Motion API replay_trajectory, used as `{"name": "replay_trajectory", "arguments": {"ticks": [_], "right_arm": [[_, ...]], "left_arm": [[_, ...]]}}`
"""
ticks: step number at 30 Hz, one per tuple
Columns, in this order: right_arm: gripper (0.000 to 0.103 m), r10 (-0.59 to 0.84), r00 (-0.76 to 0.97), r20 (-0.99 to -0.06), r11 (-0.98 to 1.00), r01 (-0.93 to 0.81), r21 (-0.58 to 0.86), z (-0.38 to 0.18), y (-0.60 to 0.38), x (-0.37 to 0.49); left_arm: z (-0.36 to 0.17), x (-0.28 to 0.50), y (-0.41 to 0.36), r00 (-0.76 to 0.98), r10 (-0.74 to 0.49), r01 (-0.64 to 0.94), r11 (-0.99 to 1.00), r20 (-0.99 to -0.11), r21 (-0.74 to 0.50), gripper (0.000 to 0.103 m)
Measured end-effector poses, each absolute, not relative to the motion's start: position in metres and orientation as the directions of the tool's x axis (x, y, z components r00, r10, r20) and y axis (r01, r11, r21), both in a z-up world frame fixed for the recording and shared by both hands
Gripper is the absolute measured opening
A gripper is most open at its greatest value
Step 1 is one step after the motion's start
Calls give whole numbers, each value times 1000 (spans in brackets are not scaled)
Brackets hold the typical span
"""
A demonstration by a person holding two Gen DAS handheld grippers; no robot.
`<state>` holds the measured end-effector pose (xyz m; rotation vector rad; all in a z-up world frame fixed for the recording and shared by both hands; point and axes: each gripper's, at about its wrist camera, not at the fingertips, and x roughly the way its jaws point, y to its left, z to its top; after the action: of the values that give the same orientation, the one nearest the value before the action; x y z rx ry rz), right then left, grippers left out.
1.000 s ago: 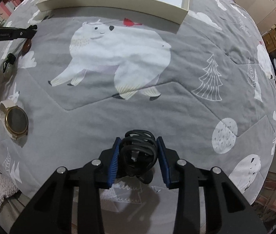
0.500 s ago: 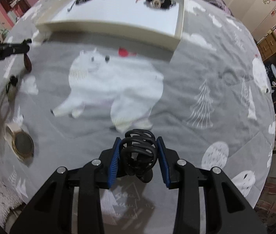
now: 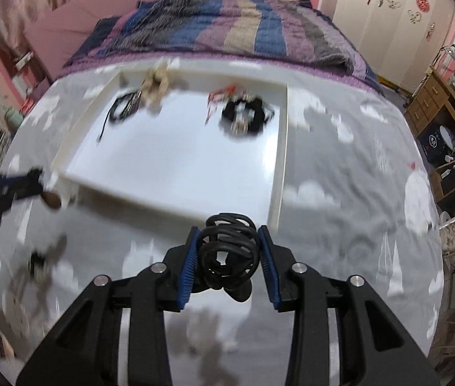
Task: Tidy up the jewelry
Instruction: 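Carry the teardrop pendant with the left tool while the right tool carries the hair tie into the tray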
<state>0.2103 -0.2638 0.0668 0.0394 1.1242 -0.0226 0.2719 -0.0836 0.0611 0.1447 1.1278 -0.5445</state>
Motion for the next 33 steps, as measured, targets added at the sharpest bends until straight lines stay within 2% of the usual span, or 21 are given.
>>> {"name": "replay_trajectory", "arguments": {"ticks": [11,24,33], "right_arm": [[37,72,508,-858,987,88,135,34,-253,310],[37,37,547,-836,983,130,128,-3,-243,371],[37,5,561,-827,987,132,96,-10,-243,386]], "left_arm": [[43,349,-119,324,-371,445,871,-870,-206,17],[21,414,-150,343,-397,406,880,-851,-246,17],[12,422,-149,368,-361,389,897,-857,-211,17]]}}
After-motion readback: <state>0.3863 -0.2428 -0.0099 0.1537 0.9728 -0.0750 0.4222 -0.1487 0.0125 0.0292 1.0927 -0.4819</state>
